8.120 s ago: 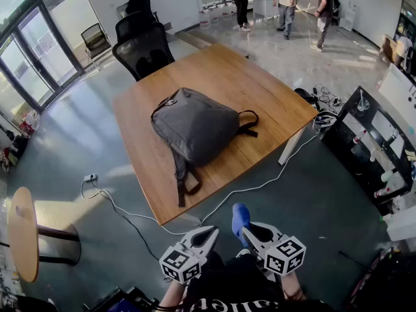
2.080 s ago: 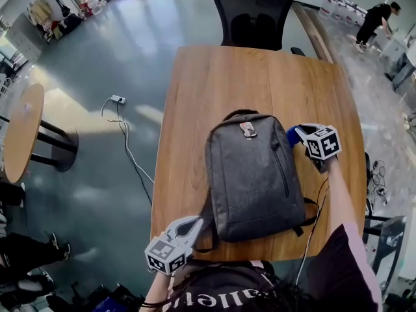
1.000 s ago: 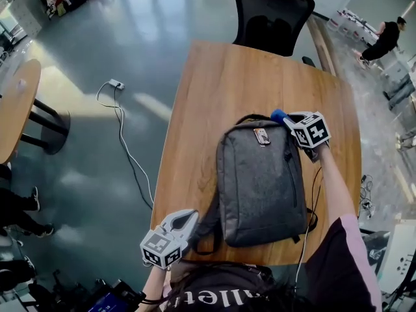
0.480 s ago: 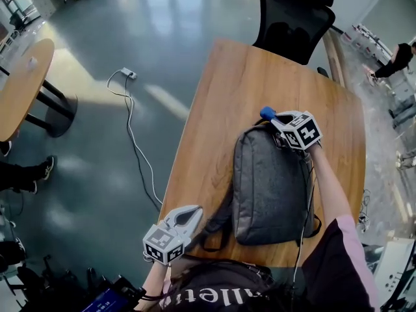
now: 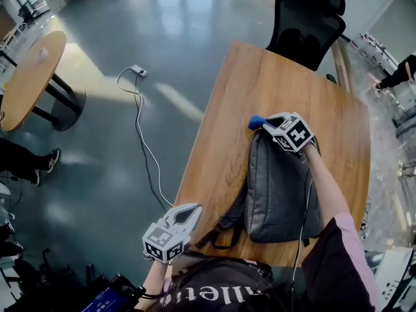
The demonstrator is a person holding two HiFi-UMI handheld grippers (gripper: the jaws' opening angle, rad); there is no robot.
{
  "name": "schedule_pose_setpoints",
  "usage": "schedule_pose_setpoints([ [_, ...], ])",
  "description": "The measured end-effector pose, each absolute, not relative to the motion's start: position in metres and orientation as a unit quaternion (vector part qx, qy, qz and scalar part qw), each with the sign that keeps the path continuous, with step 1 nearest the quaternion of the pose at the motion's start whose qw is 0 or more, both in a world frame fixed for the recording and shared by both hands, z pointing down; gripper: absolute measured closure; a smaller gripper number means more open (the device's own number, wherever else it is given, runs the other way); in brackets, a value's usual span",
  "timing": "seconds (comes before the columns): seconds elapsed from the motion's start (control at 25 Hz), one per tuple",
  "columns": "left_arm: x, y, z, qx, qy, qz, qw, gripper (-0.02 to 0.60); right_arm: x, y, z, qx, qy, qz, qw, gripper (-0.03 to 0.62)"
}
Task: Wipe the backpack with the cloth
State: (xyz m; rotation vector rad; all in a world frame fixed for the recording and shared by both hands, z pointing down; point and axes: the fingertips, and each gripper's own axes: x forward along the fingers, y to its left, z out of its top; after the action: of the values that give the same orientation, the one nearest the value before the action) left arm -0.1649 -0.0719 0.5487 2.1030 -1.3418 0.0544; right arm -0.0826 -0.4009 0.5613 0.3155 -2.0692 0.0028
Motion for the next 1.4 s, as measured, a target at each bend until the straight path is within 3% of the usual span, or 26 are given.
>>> schedule_pose_setpoints([
  [0.68, -0.184, -0.056, 0.545, 0.797, -0.518, 0.008, 0.311, 0.58, -0.095, -0.329, 0.557, 0.075, -0.843, 0.0, 0.532, 0.532],
  [1.4, -0.155, -0.015, 0.529, 0.808, -0.508, 0.005, 0.298, 0.58, -0.079, -0.137, 0.536, -0.054, -0.842, -0.02, 0.537, 0.533],
])
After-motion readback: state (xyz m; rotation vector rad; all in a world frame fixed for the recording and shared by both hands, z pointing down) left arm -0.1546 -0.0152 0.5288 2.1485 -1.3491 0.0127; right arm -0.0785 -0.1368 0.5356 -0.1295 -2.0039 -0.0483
